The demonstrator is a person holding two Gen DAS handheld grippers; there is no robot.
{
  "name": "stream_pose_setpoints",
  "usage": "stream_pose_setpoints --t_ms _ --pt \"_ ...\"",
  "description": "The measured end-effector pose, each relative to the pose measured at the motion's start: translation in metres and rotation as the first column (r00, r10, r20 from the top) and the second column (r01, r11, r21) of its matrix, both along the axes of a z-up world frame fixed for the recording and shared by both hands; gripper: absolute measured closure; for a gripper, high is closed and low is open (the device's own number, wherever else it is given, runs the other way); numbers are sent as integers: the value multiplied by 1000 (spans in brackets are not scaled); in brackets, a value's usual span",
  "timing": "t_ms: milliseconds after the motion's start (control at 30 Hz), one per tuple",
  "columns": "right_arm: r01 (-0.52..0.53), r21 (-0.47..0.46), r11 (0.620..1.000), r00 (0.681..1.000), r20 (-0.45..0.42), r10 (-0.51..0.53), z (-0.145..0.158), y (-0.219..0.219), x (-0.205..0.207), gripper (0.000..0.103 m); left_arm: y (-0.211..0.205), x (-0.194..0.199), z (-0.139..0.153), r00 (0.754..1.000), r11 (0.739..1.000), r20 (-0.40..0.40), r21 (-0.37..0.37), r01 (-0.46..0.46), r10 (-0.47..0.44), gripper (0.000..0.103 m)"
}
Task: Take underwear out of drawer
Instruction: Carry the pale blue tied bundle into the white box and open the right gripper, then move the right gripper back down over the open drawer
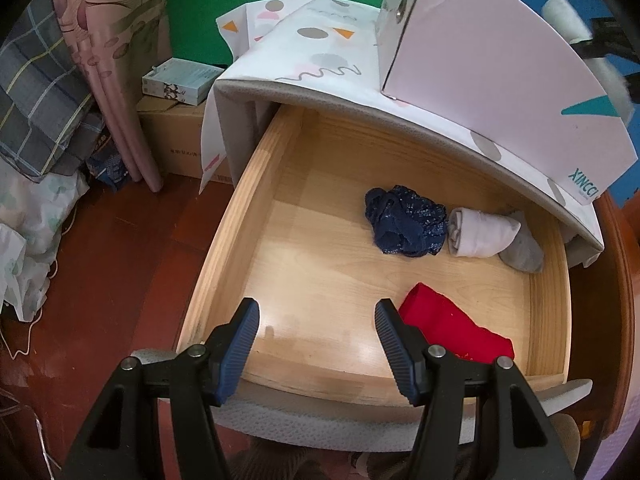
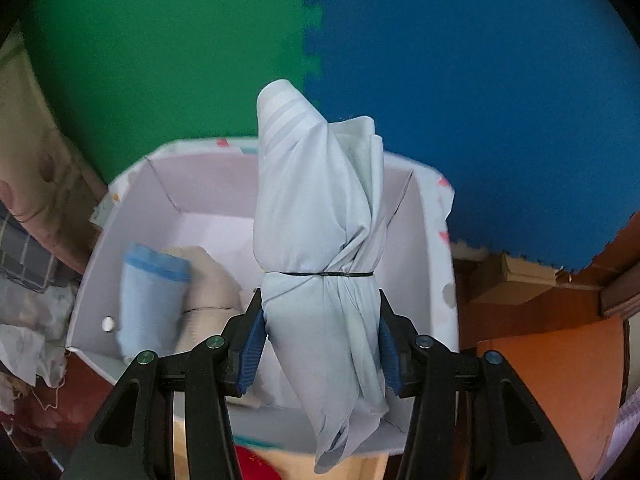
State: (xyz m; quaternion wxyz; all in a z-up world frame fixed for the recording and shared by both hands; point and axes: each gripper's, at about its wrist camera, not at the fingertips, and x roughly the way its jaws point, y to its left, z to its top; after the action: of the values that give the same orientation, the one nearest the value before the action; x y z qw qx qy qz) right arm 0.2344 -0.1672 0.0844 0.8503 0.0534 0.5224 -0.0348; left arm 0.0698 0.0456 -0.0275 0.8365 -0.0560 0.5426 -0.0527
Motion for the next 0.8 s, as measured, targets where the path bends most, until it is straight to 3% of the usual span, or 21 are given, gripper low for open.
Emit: stream_pose_setpoints --t_ms 200,400,533,800 --pt "12 21 1000 999 -43 -11 -32 -1 11 54 -1 0 0 1000 1000 -3 2 8 -8 41" --pt "22 60 998 999 -39 -20 -44 -5 5 48 -3 1 -2 1000 1000 -11 0 11 -11 41" --pt "9 52 999 1000 -9 -9 -32 -2 -11 36 -5 1 -2 1000 1000 -13 8 13 -13 41" --pt "-37 90 995 995 91 28 6 1 -82 32 -9 1 -4 1000 999 -21 35 21 -20 41"
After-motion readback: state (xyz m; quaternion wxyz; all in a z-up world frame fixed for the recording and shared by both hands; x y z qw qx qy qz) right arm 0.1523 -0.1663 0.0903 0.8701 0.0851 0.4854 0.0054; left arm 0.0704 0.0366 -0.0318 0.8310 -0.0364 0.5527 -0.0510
